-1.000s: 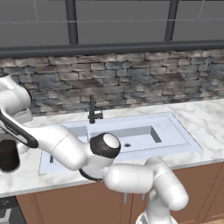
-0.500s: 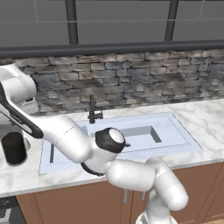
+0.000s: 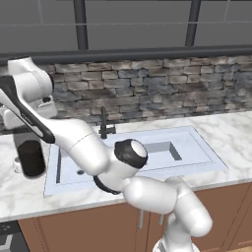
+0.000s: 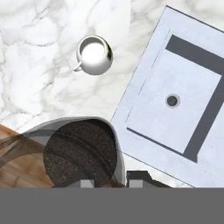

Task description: Place the jar in the left basin and the mug in the right basin of the sink.

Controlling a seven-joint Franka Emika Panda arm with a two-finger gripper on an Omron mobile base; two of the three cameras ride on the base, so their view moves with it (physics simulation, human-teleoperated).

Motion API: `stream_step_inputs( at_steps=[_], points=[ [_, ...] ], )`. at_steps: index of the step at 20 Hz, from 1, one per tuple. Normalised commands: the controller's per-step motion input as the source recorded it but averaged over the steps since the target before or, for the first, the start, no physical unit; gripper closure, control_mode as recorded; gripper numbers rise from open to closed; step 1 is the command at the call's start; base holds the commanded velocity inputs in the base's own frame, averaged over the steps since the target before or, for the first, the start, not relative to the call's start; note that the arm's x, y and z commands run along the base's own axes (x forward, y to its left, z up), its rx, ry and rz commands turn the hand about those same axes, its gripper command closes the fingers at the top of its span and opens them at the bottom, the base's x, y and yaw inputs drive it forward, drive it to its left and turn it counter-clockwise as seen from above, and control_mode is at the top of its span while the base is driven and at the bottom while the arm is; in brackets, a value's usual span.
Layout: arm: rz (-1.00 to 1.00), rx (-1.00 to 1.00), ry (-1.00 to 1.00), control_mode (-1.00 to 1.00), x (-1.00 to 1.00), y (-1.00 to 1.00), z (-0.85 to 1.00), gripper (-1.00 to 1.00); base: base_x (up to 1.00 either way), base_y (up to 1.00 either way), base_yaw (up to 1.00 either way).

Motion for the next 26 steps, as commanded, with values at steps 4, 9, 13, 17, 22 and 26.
stream_step_inputs(
  at_steps=[4, 9, 13, 17, 22, 26],
  points=[
    [-0.06, 0.00, 0.00, -1.00, 0.00, -0.42, 0.29, 1.00, 0.00, 0.00, 0.00],
    [-0.07, 0.00, 0.00, -1.00, 0.00, -0.38, 0.22, 1.00, 0.00, 0.00, 0.00],
    [-0.09, 0.00, -0.01, -1.00, 0.00, -0.37, 0.10, 1.00, 0.00, 0.00, 0.00],
    [-0.13, 0.05, -0.01, -1.00, 0.00, -0.40, 0.15, 1.00, 0.00, 0.00, 0.00],
    [-0.13, 0.10, -0.01, -1.00, 0.00, -0.39, 0.11, 1.00, 0.00, 0.00, 0.00],
    [-0.14, 0.13, 0.00, -1.00, 0.00, -0.34, 0.20, 1.00, 0.00, 0.00, 0.00]
  ],
)
